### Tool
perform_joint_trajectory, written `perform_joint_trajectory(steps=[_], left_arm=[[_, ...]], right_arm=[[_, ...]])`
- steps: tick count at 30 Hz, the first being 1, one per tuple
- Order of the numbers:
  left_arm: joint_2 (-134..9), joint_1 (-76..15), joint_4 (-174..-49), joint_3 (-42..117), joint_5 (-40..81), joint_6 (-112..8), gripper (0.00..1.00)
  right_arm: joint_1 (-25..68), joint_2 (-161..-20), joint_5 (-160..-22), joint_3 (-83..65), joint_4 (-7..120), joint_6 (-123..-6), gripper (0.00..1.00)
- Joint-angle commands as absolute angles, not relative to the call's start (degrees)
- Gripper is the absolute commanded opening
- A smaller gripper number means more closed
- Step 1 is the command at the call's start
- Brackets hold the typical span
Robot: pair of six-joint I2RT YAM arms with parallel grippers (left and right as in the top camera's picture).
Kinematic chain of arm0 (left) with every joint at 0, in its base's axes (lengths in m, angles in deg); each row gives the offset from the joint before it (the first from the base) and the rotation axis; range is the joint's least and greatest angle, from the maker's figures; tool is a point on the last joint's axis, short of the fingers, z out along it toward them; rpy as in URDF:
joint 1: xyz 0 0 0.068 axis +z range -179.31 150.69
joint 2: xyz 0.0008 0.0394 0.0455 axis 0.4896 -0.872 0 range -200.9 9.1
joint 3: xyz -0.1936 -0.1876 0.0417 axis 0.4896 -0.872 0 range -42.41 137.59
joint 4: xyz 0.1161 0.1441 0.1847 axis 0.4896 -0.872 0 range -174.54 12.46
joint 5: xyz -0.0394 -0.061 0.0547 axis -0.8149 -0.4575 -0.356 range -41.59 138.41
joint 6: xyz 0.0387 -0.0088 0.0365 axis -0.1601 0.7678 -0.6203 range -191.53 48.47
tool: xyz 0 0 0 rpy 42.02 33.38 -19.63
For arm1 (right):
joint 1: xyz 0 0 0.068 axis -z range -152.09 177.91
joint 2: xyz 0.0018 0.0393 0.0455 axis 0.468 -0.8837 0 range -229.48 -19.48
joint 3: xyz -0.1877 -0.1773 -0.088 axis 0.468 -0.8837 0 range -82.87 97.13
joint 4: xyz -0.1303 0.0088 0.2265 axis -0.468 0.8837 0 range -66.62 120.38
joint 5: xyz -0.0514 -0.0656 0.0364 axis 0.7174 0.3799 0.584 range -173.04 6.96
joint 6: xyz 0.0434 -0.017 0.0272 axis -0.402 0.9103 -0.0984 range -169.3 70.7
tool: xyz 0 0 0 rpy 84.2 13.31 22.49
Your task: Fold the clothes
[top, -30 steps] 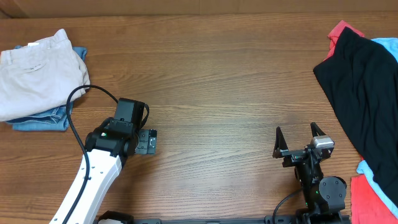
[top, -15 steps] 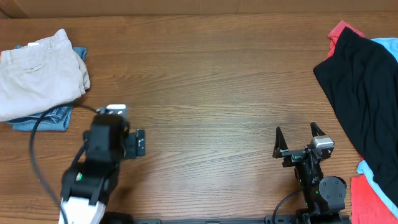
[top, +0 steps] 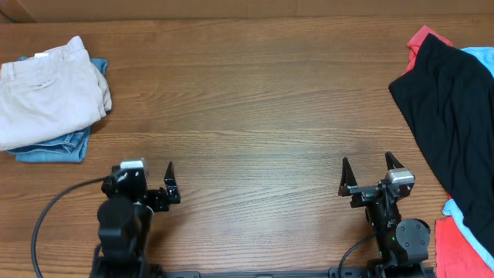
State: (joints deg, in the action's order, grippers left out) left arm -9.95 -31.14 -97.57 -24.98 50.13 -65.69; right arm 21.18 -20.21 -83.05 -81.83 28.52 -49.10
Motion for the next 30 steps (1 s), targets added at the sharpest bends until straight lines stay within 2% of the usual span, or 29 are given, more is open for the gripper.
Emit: perform_joint_trajectory(steps=[1, 7, 15, 30], left_arm=[[-4.33, -30.83, -90.32, -31.43, 48.36, -65.45, 1.0], [3.01, -30.83, -74.32, -42.42, 48.31, -62.41, 1.0], [8.96, -30.83, -81.84, -42.14, 48.55, -65.69, 1.0], [8.85, -30.83, -81.99, -42.14, 48.55, -66.21, 1.0]], right_arm=[[21.51, -19.65, -83.33, -82.43, 28.2, -49.29, 1.0], [21.51, -19.65, -83.33, -82.43, 28.2, -49.29, 1.0], [21.51, -19.65, -83.33, -82.43, 28.2, -49.29, 1.0], [21.51, -19.65, -83.33, -82.43, 28.2, -49.29, 1.0]])
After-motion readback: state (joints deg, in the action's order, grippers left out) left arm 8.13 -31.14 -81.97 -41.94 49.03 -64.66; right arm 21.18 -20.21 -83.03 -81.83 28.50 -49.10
